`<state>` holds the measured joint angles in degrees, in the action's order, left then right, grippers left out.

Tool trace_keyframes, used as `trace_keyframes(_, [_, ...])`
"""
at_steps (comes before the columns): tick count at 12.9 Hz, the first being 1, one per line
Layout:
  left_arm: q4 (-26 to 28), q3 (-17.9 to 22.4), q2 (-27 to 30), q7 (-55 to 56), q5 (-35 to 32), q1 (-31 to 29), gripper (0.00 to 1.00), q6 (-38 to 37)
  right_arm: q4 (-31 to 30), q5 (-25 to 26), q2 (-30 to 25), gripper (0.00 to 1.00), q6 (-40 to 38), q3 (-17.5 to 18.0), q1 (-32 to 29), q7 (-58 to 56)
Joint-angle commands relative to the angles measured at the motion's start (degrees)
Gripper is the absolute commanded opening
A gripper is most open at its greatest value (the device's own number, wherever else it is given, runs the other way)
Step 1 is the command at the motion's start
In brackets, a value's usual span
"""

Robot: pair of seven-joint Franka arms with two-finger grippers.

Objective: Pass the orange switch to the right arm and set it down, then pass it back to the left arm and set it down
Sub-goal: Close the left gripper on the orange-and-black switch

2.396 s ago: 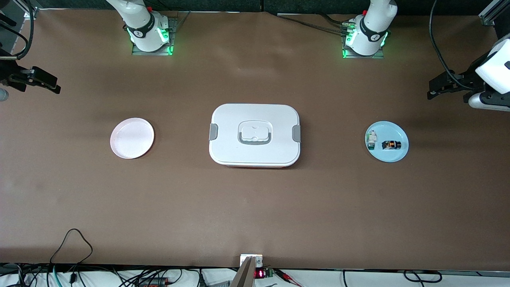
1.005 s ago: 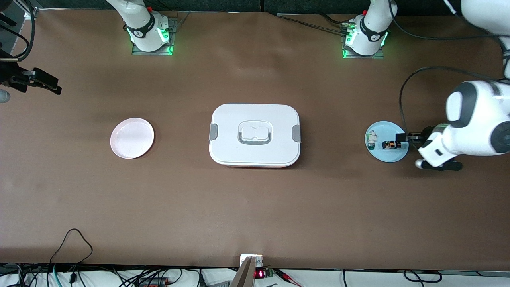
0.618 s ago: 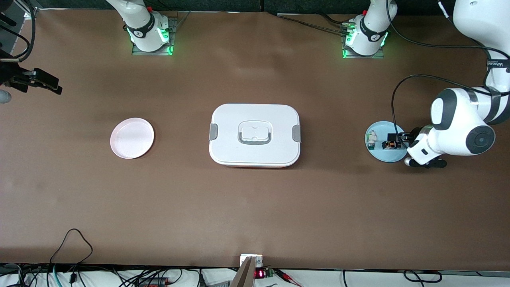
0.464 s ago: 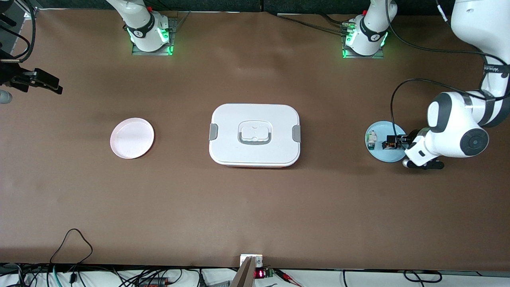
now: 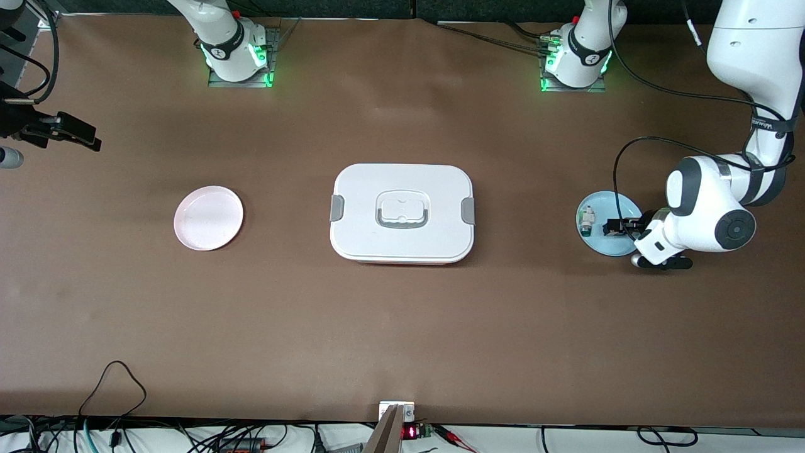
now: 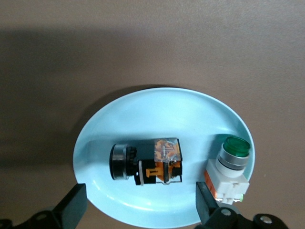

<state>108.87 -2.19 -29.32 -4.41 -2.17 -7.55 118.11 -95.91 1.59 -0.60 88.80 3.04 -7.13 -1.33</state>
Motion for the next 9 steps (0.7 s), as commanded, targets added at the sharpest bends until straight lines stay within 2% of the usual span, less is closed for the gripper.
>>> trace_keyframes(1, [0.2,-0.3,-0.6,-1.3,-0.9,-0.3,1.0,1.2,1.1,-0.3,0.9,1.0,-0.6,0.3,-0.2,0.1])
trace_keyframes(9, [0.4,-0.4,-2.9,-1.3,-0.8,-0.9,1.0,2.9,1.1,-0.5,1.7,1.0,-0.6,0.2,-0.5,0.0])
